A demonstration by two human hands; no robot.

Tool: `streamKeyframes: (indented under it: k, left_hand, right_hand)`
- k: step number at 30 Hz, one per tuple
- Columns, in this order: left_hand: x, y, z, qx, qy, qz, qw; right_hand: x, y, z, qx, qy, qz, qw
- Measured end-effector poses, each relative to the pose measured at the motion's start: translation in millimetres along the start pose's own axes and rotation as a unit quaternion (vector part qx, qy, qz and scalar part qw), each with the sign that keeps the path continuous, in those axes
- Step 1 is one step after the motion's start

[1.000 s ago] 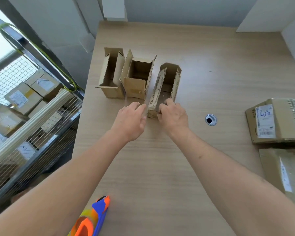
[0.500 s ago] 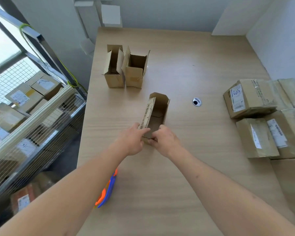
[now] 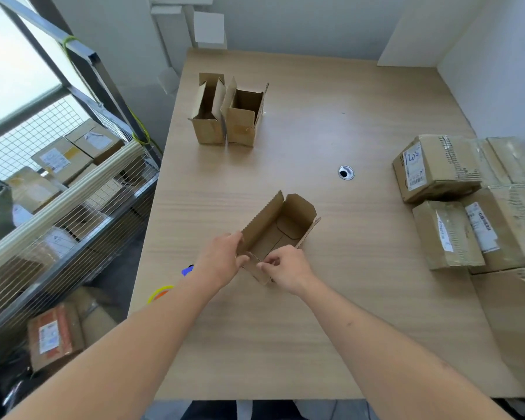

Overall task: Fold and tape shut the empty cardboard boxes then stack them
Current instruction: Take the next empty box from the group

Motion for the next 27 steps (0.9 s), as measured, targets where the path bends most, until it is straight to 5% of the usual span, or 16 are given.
streamKeyframes:
  k: [4, 8, 15, 21, 27]
  left_hand:
    - [13, 2, 13, 0.067, 0.048, -0.042, 0.996]
    - [23, -2, 27, 0.117, 0.037, -0.036, 0.992]
    - [20, -18, 34, 0.077, 0.031, -0.074, 0.994]
    - [1, -25, 29, 0.055, 0.107, -0.129, 0.984]
    - [-5, -25, 26, 0.028, 0.184, -0.138, 0.973]
  right_hand:
    - [22, 6, 5, 0.078, -0.028, 0.037, 0.996]
    - [31, 7, 7, 0.091, -0.098, -0.035, 0.99]
    - [36, 14, 12, 0.077, -0.095, -0.136, 0.983]
    - [50, 15, -35, 0.262, 0.017, 0.05, 0.964]
    - [61, -6, -62, 0.197, -0.011, 0.105, 0.975]
Point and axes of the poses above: each hand's wrist, its own y-axis away from the middle knuckle, its own z-axis out of the palm, x = y × z, the point moved 5 cm from there along -y, towards the middle knuckle, and after that the axes turned 13 degrees about -x, right-handed, at the moved point
